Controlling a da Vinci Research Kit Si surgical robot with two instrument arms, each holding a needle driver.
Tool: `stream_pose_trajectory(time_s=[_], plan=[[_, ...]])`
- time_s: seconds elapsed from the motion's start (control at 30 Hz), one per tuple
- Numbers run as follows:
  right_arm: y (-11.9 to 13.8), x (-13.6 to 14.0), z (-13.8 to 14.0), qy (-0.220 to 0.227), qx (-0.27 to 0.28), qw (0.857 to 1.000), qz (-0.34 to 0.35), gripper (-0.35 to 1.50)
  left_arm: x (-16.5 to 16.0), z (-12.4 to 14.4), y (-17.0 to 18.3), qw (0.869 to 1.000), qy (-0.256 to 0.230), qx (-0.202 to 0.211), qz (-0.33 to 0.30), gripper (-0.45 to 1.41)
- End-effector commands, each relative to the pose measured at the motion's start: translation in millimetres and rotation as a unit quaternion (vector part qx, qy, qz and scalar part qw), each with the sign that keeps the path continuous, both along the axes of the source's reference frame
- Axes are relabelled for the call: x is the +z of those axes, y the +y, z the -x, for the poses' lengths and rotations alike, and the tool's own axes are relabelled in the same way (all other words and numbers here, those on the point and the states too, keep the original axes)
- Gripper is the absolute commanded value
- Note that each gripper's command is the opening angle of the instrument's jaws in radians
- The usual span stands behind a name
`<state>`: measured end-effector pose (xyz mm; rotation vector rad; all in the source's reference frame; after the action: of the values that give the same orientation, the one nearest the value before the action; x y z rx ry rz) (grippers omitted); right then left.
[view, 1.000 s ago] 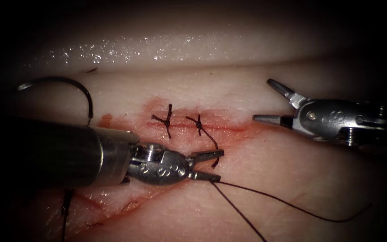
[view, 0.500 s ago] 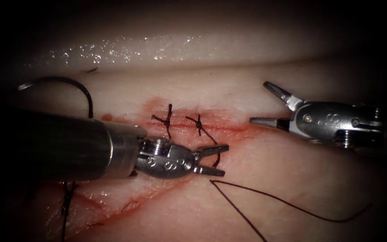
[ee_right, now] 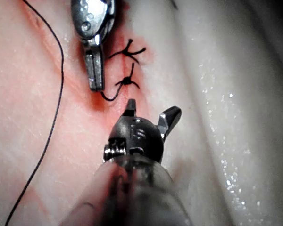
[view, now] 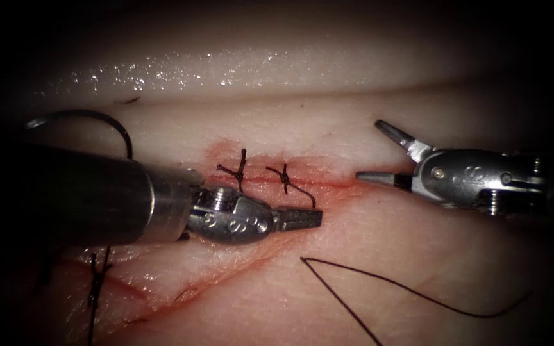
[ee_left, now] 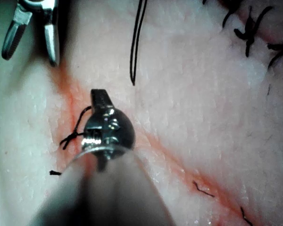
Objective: Wound Closure
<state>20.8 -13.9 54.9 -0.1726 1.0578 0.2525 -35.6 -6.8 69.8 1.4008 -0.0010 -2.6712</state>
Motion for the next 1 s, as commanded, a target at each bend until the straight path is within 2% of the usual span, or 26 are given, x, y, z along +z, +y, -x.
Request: stream_pose_trajectory(time_s=[0.03, 0.17, 0.27, 0.43, 0.53, 0.63, 0.7, 0.73, 1.0], plan=[[-0.3, 0.5, -1.4, 0.014, -0.014, 1.000, -0.002, 1.18, 0.2, 0.2, 0.3, 1.000, -0.002, 0.001, -0.003, -0.45], [-0.9, 0.8, -2.4, 0.040, -0.050, 0.998, -0.011, 1.14, -0.6, -0.4, 0.8, 1.000, -0.006, 0.004, -0.008, -0.45], [-1.6, 1.6, -3.4, 0.081, -0.091, 0.993, -0.009, 1.14, -1.8, -1.2, 1.1, 1.000, -0.006, 0.003, -0.008, -0.45], [-2.2, 2.5, -4.0, 0.090, -0.124, 0.988, -0.014, 1.14, -3.3, -2.2, 1.2, 1.000, -0.006, 0.001, -0.005, -0.45], [-2.7, 2.9, -4.7, 0.104, -0.138, 0.985, -0.011, 1.26, -4.4, -2.7, 1.3, 1.000, -0.006, -0.002, -0.001, -0.45], [-3.2, 3.1, -5.3, 0.118, -0.154, 0.981, -0.005, 1.29, -5.3, -3.0, 1.4, 1.000, -0.005, 0.000, 0.005, -0.45], [-3.6, 3.2, -5.8, 0.122, -0.166, 0.979, -0.003, 1.29, -5.6, -3.1, 1.4, 1.000, -0.005, -0.001, 0.003, -0.45], [-3.9, 3.4, -6.7, 0.126, -0.181, 0.975, -0.002, 1.21, -5.9, -3.0, 1.3, 1.000, -0.004, -0.002, 0.003, -0.45], [-3.5, 3.7, -9.8, 0.106, -0.181, 0.977, 0.045, 1.19, -5.9, -2.6, 1.0, 1.000, -0.002, -0.004, 0.004, -0.45]])
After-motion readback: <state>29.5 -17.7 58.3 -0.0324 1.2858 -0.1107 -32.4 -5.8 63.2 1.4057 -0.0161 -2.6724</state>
